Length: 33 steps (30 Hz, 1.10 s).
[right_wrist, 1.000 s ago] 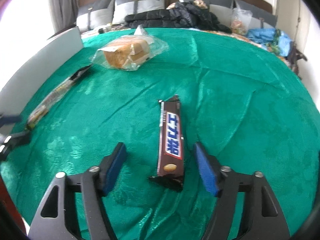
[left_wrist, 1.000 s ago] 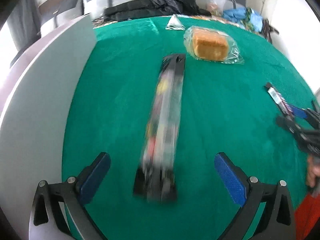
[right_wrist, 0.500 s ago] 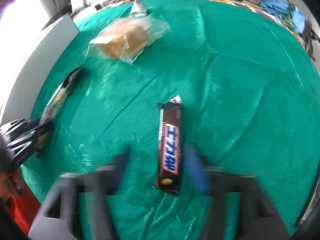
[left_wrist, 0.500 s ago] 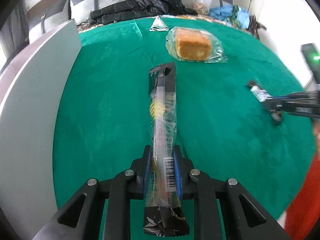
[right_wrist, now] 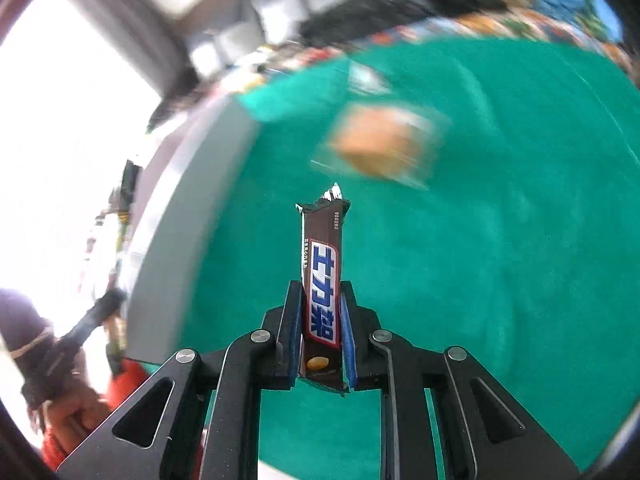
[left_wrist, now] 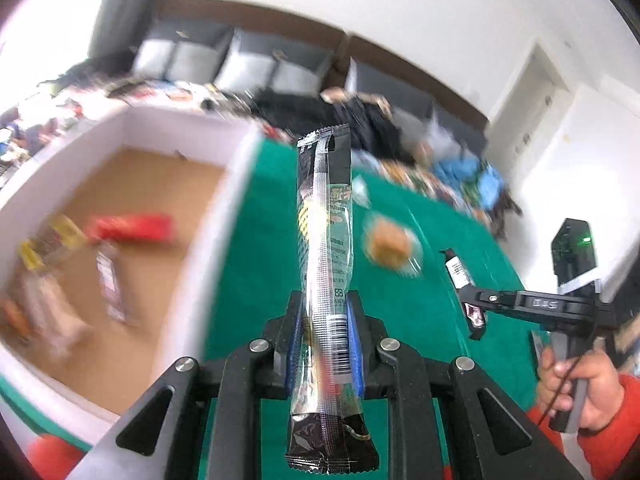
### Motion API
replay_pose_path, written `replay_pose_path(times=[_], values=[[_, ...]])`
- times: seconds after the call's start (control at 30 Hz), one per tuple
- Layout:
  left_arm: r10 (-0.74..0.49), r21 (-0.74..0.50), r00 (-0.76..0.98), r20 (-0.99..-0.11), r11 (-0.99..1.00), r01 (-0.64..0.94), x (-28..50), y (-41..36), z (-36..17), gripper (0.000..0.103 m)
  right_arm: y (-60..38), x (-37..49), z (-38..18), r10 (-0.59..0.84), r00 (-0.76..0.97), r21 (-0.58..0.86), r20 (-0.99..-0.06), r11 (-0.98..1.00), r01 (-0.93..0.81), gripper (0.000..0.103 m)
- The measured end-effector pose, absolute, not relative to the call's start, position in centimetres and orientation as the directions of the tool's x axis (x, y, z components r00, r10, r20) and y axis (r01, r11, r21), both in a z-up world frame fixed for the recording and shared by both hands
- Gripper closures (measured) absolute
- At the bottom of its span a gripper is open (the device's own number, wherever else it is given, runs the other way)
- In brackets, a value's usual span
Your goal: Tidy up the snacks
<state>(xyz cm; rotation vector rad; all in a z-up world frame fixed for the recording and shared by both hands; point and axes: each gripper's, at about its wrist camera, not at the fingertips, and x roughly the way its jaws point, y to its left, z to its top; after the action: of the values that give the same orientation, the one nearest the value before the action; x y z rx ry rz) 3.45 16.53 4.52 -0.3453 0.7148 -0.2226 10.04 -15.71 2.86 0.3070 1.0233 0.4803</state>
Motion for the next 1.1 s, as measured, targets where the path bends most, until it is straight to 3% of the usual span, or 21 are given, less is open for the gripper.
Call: replay_pose_path(times=[0.2,0.23,0.27,0.33,0.37,0.53,0.6,0.67,0.8,1.1], values=[[-0.041,-0.224,0.746,-0.665,0.963,-0.147,3.9,26.6,5.4,0.079,-1.4,10.6,9.8,0.712,0.359,0.55,-0.603,0.698,-0.46,0.085],[0.047,-0.166,0.717,-0.695,0.961,-0.223,4.0,28.1,4.8,0.065,0.9,10.5,10.3,0.731,0.342,0.555,-0.591,0.675,-0.486,0.084],[0.104,-0.127,0.691,-0.715,0.953,-0.275,3.8,29.2,4.3,0.039,3.2,10.6,10.8,0.751,0.325,0.561,-0.575,0.651,-0.512,0.079],[0.198,-0.075,0.639,-0.744,0.925,-0.373,3.2,31.2,3.0,0.017,7.1,10.7,11.2,0.767,0.307,0.559,-0.564,0.628,-0.541,0.043],[0.211,-0.076,0.636,-0.742,0.917,-0.393,2.7,31.6,2.8,0.017,8.8,10.6,11.0,0.758,0.304,0.549,-0.578,0.636,-0.543,0.027],[0.229,-0.088,0.639,-0.734,0.902,-0.423,-0.3,30.6,2.5,0.017,8.8,8.8,9.3,0.678,0.381,0.417,-0.629,0.708,-0.57,0.028],[0.195,-0.086,0.672,-0.715,0.929,-0.361,-0.7,27.8,2.9,0.016,6.6,8.4,7.1,0.584,0.434,0.308,-0.685,0.773,-0.554,0.028],[0.169,-0.079,0.695,-0.699,0.947,-0.31,-0.2,25.6,3.4,0.009,3.5,8.9,4.0,0.491,0.467,0.226,-0.736,0.828,-0.514,0.028],[0.126,-0.06,0.719,-0.684,0.972,-0.227,1.3,20.7,4.1,0.006,-3.6,8.3,-0.8,0.348,0.495,0.143,-0.796,0.903,-0.405,0.028],[0.114,0.005,0.698,-0.707,0.988,-0.157,2.6,14.7,3.5,0.006,-16.8,5.4,-5.1,0.169,0.584,0.057,-0.794,0.977,-0.205,0.028]])
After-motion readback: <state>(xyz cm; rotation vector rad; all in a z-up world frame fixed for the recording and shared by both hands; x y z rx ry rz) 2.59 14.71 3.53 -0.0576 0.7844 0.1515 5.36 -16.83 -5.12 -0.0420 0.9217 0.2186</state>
